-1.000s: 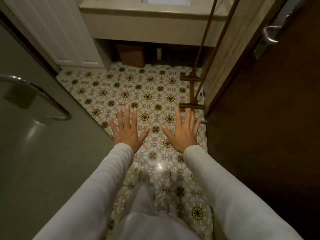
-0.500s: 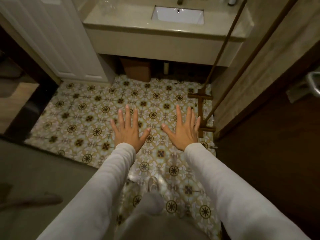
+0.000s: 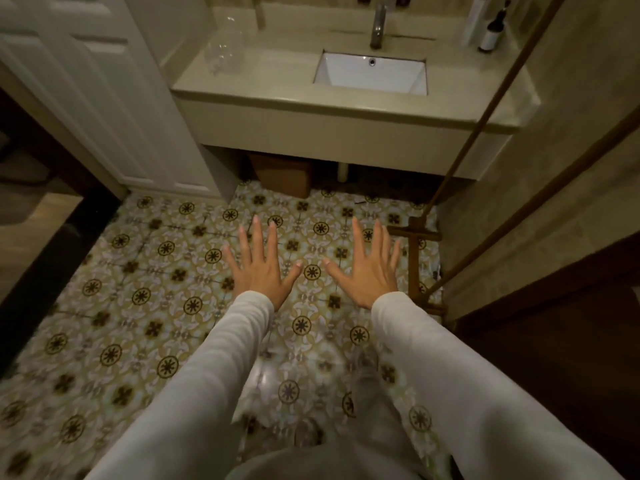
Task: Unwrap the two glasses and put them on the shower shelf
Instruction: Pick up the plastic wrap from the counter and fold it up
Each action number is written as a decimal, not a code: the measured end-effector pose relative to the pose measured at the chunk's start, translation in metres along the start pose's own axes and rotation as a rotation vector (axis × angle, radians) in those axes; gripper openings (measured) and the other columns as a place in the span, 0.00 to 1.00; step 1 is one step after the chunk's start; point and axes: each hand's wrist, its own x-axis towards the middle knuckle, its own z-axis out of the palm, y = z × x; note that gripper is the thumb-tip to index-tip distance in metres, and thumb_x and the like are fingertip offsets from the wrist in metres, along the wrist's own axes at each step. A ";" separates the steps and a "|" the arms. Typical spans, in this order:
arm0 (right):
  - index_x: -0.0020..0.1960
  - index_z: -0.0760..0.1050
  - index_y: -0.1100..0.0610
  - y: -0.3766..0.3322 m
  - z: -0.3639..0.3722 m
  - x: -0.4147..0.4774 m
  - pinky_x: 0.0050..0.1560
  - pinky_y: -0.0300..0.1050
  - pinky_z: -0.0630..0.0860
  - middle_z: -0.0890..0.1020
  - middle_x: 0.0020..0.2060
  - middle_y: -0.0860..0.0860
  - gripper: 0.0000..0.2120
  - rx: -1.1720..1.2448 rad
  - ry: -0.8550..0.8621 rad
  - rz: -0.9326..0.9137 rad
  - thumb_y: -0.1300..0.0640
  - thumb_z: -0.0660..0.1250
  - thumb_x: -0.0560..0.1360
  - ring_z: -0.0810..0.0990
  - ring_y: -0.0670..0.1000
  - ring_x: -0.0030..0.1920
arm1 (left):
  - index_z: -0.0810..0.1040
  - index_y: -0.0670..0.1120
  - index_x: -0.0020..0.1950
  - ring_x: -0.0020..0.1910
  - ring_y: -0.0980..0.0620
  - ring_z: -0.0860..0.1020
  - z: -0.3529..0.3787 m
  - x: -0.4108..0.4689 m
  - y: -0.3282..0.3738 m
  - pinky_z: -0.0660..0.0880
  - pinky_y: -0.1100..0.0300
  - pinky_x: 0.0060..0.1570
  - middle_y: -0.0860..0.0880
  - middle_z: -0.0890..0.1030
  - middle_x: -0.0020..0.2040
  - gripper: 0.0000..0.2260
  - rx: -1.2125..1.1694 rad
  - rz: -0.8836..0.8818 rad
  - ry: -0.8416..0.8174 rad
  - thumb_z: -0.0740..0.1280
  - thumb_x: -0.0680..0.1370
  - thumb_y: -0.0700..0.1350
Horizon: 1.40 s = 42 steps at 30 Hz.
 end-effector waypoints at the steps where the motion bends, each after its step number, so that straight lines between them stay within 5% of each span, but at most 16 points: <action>1: 0.83 0.38 0.44 0.005 -0.001 0.018 0.78 0.66 0.34 0.42 0.83 0.60 0.47 -0.003 0.000 -0.011 0.22 0.49 0.73 0.37 0.60 0.82 | 0.38 0.51 0.81 0.80 0.41 0.37 0.003 0.015 0.005 0.41 0.31 0.75 0.47 0.37 0.82 0.42 0.003 -0.007 -0.001 0.47 0.76 0.73; 16: 0.83 0.40 0.42 0.038 -0.025 0.269 0.78 0.64 0.34 0.45 0.83 0.58 0.46 -0.008 -0.003 -0.218 0.23 0.50 0.73 0.42 0.59 0.82 | 0.39 0.51 0.81 0.80 0.43 0.37 0.003 0.202 0.068 0.40 0.33 0.75 0.49 0.38 0.82 0.41 -0.068 -0.241 0.054 0.49 0.76 0.73; 20: 0.83 0.45 0.45 0.008 -0.014 0.318 0.78 0.68 0.39 0.50 0.82 0.62 0.46 -0.018 -0.014 -0.302 0.22 0.50 0.73 0.47 0.62 0.82 | 0.40 0.52 0.81 0.80 0.43 0.38 0.004 0.234 0.042 0.39 0.33 0.74 0.49 0.40 0.82 0.41 -0.058 -0.312 0.066 0.45 0.76 0.74; 26: 0.82 0.39 0.44 -0.055 0.011 0.382 0.78 0.67 0.36 0.46 0.82 0.62 0.46 -0.041 -0.090 -0.369 0.22 0.48 0.74 0.42 0.61 0.82 | 0.42 0.53 0.81 0.80 0.44 0.37 0.015 0.291 -0.015 0.37 0.34 0.74 0.49 0.40 0.82 0.41 -0.071 -0.387 0.041 0.44 0.75 0.75; 35: 0.83 0.38 0.45 -0.164 0.032 0.480 0.78 0.67 0.36 0.44 0.82 0.61 0.45 -0.067 -0.141 -0.349 0.24 0.48 0.75 0.40 0.61 0.82 | 0.47 0.50 0.81 0.81 0.42 0.43 -0.003 0.410 -0.122 0.42 0.32 0.74 0.48 0.45 0.83 0.41 -0.060 -0.408 0.029 0.43 0.75 0.74; 42: 0.83 0.40 0.46 -0.212 0.039 0.547 0.78 0.67 0.37 0.44 0.82 0.61 0.45 -0.052 -0.109 -0.278 0.26 0.53 0.77 0.41 0.61 0.82 | 0.43 0.53 0.82 0.80 0.44 0.38 -0.015 0.492 -0.172 0.39 0.33 0.75 0.50 0.39 0.82 0.40 -0.136 -0.390 -0.008 0.45 0.76 0.73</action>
